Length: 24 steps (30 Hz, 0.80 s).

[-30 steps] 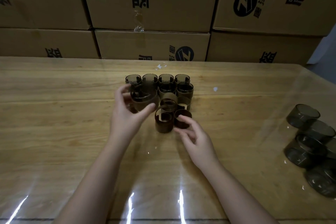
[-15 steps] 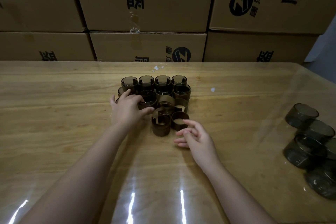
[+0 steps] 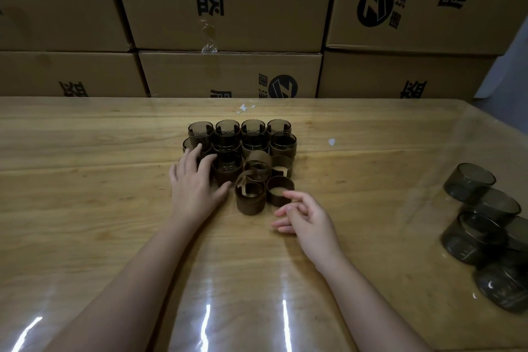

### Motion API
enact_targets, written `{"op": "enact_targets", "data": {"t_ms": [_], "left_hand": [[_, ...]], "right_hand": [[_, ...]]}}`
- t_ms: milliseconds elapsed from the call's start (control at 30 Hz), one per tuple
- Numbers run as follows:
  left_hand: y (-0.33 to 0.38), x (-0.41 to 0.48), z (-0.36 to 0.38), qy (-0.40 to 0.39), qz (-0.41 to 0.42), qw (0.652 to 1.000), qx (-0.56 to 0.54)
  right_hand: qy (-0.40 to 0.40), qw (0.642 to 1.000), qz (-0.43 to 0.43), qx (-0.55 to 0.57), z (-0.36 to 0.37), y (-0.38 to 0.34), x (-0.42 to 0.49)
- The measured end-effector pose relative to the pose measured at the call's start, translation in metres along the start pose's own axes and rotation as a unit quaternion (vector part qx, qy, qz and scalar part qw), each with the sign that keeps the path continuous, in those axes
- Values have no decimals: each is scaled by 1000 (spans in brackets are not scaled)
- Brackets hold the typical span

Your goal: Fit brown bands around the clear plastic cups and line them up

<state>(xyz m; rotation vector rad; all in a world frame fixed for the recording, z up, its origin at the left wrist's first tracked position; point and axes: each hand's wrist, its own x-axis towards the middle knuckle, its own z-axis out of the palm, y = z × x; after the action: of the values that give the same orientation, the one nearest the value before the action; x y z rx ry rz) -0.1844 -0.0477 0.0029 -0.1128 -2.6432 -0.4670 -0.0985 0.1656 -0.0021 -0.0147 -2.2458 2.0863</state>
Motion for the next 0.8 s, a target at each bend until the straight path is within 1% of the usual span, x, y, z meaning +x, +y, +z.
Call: {"op": "enact_targets", "data": {"t_ms": [100,133,167,267,300,400,500,667,800], "left_hand": [[-1,-18,-1,105,-54,992,-43],[0,-22,-2,123,-80,988,-44],[0,-26,-3,111,-102,988,-34],[-5,-29,-1,-11,-159,987,15],[-7,-29,0,-40,-171,984,21],[-9,-30,3,-90,-164,982,23],[-9,-29,4,-91,-146,985,4],[-13,-27,1,-73,-159,984,-32],[-12,-30,-2,-85,-149,985,-36]], "right_hand": [[-2,1000,6,0,0,-1,0],[-4,1000,8,-2,0,-1,0],[-5,1000,10,-4,1,-1,-1],[-4,1000,14,-9,1,-2,-2],[-4,1000,15,-8,0,-2,-2],[-2,1000,18,-6,-1,-3,-3],[-1,1000,19,-8,0,-4,-3],[0,1000,23,-13,1,-3,-2],[1,999,35,-10,0,-4,-1]]}}
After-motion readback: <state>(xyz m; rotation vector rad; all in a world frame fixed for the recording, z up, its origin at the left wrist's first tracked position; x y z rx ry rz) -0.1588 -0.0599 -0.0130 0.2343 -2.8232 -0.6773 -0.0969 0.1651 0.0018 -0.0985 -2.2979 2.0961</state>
